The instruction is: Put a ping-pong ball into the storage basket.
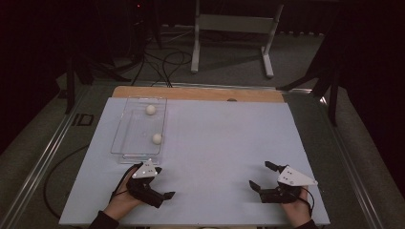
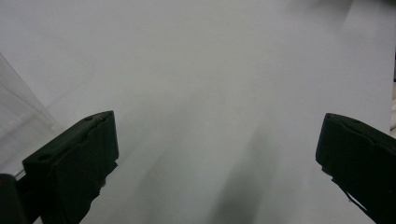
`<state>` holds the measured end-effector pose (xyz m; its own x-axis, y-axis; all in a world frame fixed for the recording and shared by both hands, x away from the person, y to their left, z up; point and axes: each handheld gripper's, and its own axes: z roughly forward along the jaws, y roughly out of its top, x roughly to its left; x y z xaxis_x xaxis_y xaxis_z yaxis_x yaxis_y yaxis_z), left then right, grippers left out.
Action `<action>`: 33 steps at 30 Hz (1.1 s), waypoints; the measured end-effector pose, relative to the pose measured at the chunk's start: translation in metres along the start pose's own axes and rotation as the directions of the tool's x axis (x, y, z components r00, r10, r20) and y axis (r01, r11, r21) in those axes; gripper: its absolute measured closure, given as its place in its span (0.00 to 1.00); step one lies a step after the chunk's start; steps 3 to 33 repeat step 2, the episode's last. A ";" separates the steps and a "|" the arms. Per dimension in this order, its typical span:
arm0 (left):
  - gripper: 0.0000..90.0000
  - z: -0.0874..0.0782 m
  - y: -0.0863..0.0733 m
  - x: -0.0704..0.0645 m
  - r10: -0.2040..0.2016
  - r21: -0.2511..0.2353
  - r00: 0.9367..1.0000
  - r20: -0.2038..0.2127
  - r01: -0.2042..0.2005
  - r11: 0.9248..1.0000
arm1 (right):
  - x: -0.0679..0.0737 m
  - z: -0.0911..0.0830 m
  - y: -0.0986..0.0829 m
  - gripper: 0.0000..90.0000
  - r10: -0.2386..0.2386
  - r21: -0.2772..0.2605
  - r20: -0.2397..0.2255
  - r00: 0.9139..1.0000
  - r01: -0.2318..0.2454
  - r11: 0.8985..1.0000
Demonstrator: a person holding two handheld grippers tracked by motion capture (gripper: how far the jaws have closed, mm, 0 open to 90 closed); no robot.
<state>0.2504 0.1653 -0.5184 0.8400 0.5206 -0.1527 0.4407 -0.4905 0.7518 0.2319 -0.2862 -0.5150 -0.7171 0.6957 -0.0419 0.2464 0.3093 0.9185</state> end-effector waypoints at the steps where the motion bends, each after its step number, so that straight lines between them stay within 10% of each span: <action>1: 0.00 0.000 0.000 0.000 -0.001 -0.002 1.000 0.001 0.001 1.000 | 0.000 0.000 0.000 0.10 0.000 0.001 0.001 1.000 0.000 1.000; 33: 0.01 0.000 0.000 0.000 -0.001 -0.002 1.000 0.002 0.001 1.000 | 0.000 0.000 0.000 0.10 0.001 0.000 0.001 1.000 -0.001 1.000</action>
